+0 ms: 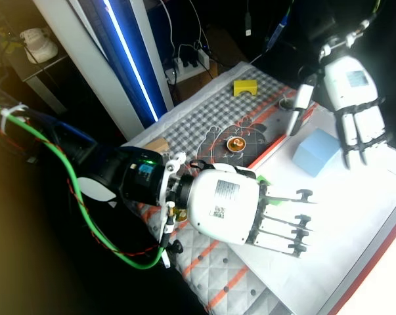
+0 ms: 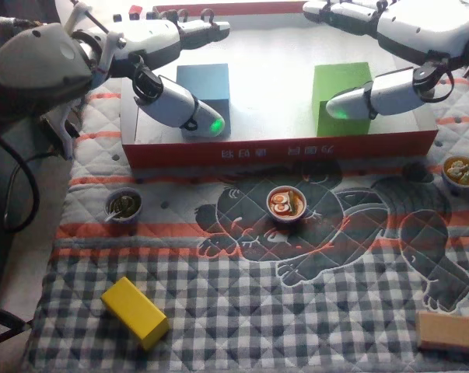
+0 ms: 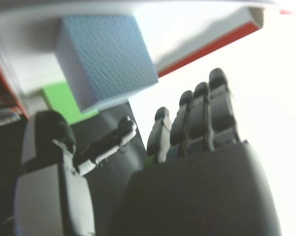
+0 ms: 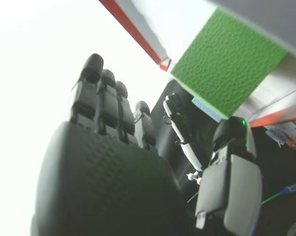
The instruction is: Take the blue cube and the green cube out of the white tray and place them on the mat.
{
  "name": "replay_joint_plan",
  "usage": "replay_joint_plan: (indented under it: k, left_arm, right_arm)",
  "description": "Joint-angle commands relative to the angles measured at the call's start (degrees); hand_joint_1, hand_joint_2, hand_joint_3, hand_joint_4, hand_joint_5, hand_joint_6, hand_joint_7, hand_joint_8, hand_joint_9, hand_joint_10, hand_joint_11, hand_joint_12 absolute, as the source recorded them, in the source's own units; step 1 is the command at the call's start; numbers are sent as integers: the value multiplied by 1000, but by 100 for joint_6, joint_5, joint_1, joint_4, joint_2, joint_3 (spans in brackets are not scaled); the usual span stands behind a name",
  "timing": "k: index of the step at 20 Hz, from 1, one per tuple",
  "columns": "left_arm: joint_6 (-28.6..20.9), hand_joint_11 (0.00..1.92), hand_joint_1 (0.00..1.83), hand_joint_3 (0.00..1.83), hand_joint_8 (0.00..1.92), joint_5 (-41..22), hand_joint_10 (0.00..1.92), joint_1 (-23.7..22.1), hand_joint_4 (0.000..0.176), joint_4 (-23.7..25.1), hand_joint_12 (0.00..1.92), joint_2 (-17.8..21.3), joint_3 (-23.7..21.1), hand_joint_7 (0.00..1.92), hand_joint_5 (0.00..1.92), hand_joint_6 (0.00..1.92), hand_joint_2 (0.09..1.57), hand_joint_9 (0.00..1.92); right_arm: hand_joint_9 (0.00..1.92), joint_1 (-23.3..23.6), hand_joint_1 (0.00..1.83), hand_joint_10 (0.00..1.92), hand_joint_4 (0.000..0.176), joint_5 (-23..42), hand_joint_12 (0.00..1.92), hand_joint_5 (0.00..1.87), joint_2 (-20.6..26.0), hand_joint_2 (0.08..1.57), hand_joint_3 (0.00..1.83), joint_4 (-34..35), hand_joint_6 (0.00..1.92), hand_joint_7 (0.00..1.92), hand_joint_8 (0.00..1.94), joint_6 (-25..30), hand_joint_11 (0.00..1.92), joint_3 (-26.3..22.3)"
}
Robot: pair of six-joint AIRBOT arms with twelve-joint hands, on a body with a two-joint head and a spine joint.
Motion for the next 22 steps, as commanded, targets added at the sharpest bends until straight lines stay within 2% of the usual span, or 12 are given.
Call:
replay_joint_plan:
  k: [1, 4, 5, 7, 9, 13, 14, 15, 16, 17, 18, 22]
  left_arm:
    - [-6, 64, 750, 2, 6, -432, 9, -53, 176, 4, 170, -20, 57, 88, 0, 0, 924, 95]
    - [-6, 72, 812, 3, 8, -337, 8, -49, 176, -46, 182, -24, 103, 159, 52, 6, 950, 145]
    - [-6, 119, 904, 7, 9, -311, 11, -49, 176, -68, 197, -31, 119, 234, 115, 7, 1010, 225]
    - [-6, 138, 943, 4, 6, -302, 8, -39, 176, -93, 188, -53, 128, 284, 149, 4, 1040, 278]
    - [-6, 298, 1048, 2, 20, -302, 35, -16, 114, -145, 241, -86, 132, 692, 523, 13, 1080, 654]
    - [-6, 206, 1086, 0, 6, -302, 35, 59, 118, -313, 820, -204, 197, 901, 706, 0, 1084, 875]
    - [-6, 151, 1276, 10, 935, -304, 26, 66, 120, -335, 948, -216, 201, 877, 716, 2, 1135, 855]
    - [-6, 200, 1317, 0, 1121, -318, 57, 71, 78, -366, 1019, -230, 200, 877, 813, 13, 1147, 925]
    - [-6, 229, 1239, 0, 1208, -342, 81, 71, 0, -398, 1062, -235, 198, 926, 859, 776, 1154, 965]
    - [-93, 201, 1196, 5, 1394, -408, 76, 70, 0, -379, 1118, -230, 182, 810, 874, 956, 1188, 927]
    - [-526, 188, 1191, 0, 1439, -471, 80, 68, 0, -131, 1131, -207, 168, 770, 911, 954, 1194, 911]
    - [-1810, 81, 1223, 0, 1447, -854, 668, -88, 0, 967, 1245, 26, -121, 819, 921, 864, 1180, 720]
  right_arm:
    - [221, 52, 426, 11, 145, 469, 907, 62, -36, 916, 0, 66, 2, 145, 3, 2, 0, 24]
    - [369, -2, 437, 26, 98, 440, 1094, 120, -65, 941, 1, 66, 2, 332, 13, 3, 49, 21]
    - [492, -14, 479, 31, 50, 436, 1080, 171, -76, 987, 2, 66, 2, 467, 14, 3, 138, 20]
    - [528, -36, 491, 18, 50, 427, 1023, 198, -85, 989, 0, 65, 1, 513, 7, 3, 171, 11]
    - [601, -50, 520, 9, 12, 426, 980, 325, -96, 1014, 1, 62, 3, 568, 3, 3, 226, 9]
    - [437, -52, 551, 0, 4, 422, 1008, 453, -104, 1034, 1, 58, 7, 405, 2, 3, 105, 10]
    - [502, -52, 597, 13, 1, 422, 1038, 516, -104, 1054, 1, 57, 6, 527, 11, 3, 68, 10]
    - [678, -52, 693, 49, 0, 422, 1137, 635, -104, 1106, 4, 57, 11, 728, 26, 3, 143, 11]
    - [666, -51, 701, 25, 35, 422, 1156, 697, -104, 1146, 3, 57, 10, 752, 10, 3, 75, 16]
    - [826, -48, 1065, 54, 24, 423, 1307, 745, -101, 1206, 0, 58, 1008, 842, 974, 3, 178, 21]
    - [753, -38, 1126, 14, 0, 424, 1359, 788, -95, 1254, 0, 59, 1285, 667, 1339, 3, 59, 26]
    - [1168, 214, 1192, 130, 0, 655, 1062, 726, -80, 1199, 0, 50, 1325, 943, 1095, 3, 636, -25]
